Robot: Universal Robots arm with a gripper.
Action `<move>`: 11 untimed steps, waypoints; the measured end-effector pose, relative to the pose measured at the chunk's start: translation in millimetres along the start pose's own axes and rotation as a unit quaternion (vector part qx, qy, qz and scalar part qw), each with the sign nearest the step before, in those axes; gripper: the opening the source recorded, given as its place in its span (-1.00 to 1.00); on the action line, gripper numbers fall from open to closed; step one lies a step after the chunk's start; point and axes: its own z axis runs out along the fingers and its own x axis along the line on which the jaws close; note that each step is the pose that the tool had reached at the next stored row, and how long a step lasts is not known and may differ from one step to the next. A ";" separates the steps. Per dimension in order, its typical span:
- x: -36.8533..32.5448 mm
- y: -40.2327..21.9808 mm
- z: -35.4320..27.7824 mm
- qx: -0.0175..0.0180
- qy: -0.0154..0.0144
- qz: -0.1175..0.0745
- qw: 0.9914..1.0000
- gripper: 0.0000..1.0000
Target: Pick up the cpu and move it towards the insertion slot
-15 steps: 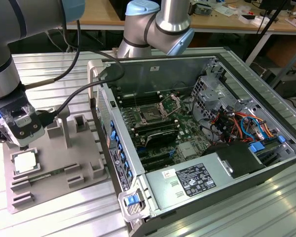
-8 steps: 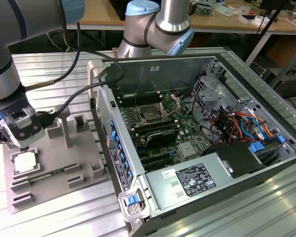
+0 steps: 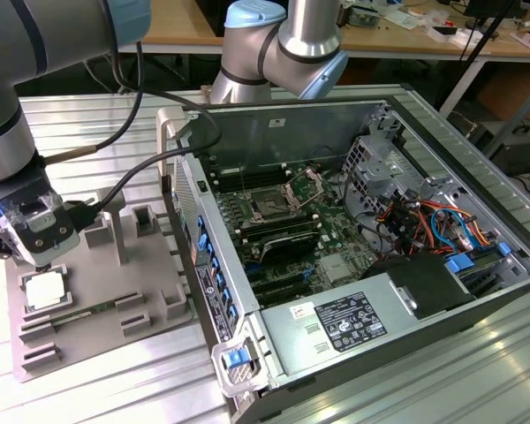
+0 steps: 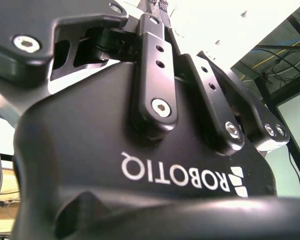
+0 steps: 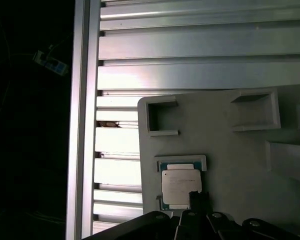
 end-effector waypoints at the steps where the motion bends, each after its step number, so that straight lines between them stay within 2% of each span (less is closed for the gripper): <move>1: 0.2 0.0 0.2 0.000 0.000 0.000 1.000 -0.79; 11: 0.2 -0.1 2.6 0.000 0.000 0.000 1.000 -0.79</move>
